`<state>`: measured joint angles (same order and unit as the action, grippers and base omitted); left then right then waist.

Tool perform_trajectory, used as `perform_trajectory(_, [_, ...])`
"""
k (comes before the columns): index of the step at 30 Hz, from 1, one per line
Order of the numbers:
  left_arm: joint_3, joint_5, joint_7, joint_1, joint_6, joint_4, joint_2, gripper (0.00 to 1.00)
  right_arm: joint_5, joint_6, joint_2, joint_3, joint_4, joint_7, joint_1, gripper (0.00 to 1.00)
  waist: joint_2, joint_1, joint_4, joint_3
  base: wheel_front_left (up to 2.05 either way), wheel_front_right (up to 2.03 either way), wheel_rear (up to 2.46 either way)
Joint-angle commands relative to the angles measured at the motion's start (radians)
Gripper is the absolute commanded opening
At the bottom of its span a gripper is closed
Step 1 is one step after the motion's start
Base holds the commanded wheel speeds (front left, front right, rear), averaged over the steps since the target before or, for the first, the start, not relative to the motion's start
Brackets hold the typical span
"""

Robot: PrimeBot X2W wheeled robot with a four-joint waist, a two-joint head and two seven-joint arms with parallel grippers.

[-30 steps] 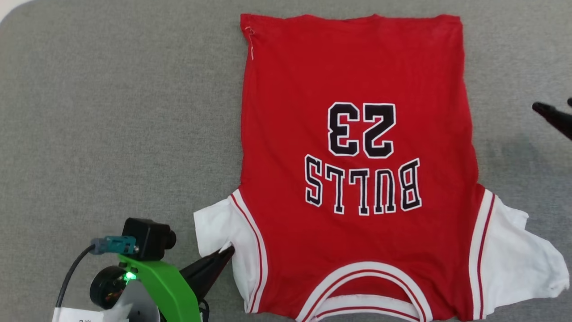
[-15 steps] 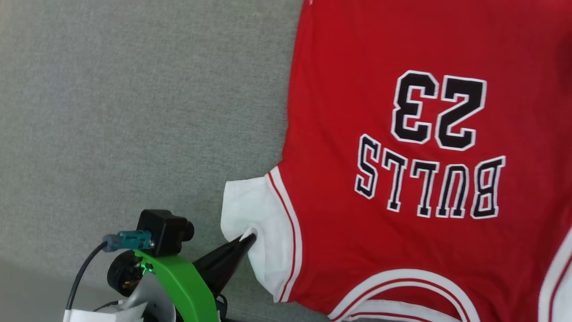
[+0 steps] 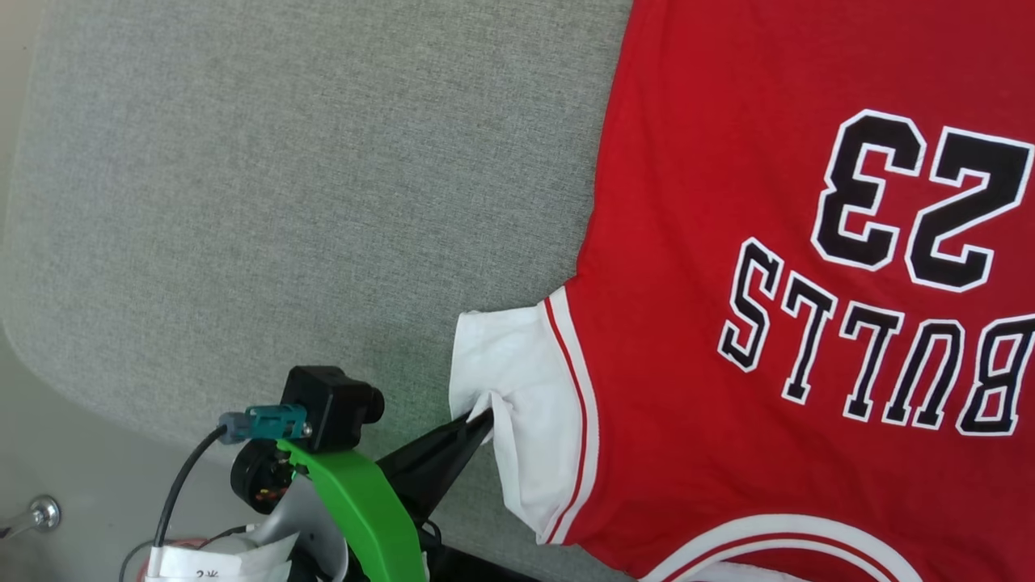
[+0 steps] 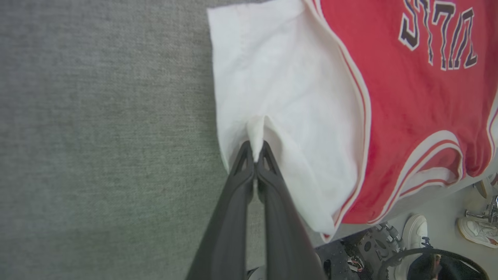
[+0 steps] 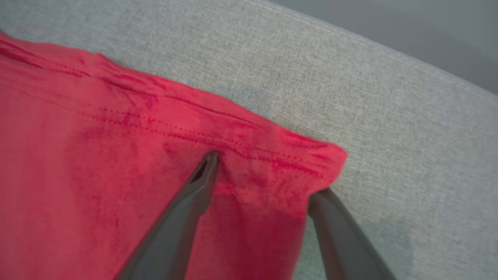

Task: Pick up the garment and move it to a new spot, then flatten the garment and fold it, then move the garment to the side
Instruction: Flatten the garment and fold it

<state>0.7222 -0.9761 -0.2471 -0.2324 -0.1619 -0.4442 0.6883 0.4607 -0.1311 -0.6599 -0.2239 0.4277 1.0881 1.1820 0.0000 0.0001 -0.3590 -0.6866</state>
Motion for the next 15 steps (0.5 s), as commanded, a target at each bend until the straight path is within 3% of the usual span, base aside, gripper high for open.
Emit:
perform_trajectory(1, [0.003,0.006,0.004,-0.020,0.007,0.007,-0.009,0.00,0.002,0.000,0.013,-0.025,0.034,0.011,-0.032,1.00,0.0000,-0.0001,-0.009,-0.009,0.00,0.00,0.00])
perform_trajectory(2, [0.006,0.006,0.005,-0.021,0.009,0.010,-0.011,0.00,0.005,0.000,0.012,-0.029,0.042,0.014,-0.036,0.80,0.0000,-0.0001,-0.010,-0.009,0.00,0.00,0.00])
perform_trajectory(3, [0.007,0.007,0.005,-0.023,0.011,0.013,-0.013,0.00,0.007,0.000,0.011,-0.032,0.047,0.017,-0.038,0.34,0.0000,-0.0001,-0.011,-0.009,0.00,0.00,0.00])
perform_trajectory(4, [0.008,0.006,0.006,-0.024,0.012,0.015,-0.017,0.00,0.010,0.000,0.009,-0.036,0.052,0.020,-0.040,0.00,0.0000,-0.0001,-0.012,-0.009,0.00,0.00,0.00])
perform_trajectory(15, [0.001,0.002,0.010,-0.028,0.008,0.028,-0.015,0.00,0.037,0.000,0.004,-0.044,0.077,-0.017,-0.068,0.00,0.0000,-0.0001,0.011,0.028,0.00,0.00,0.00])
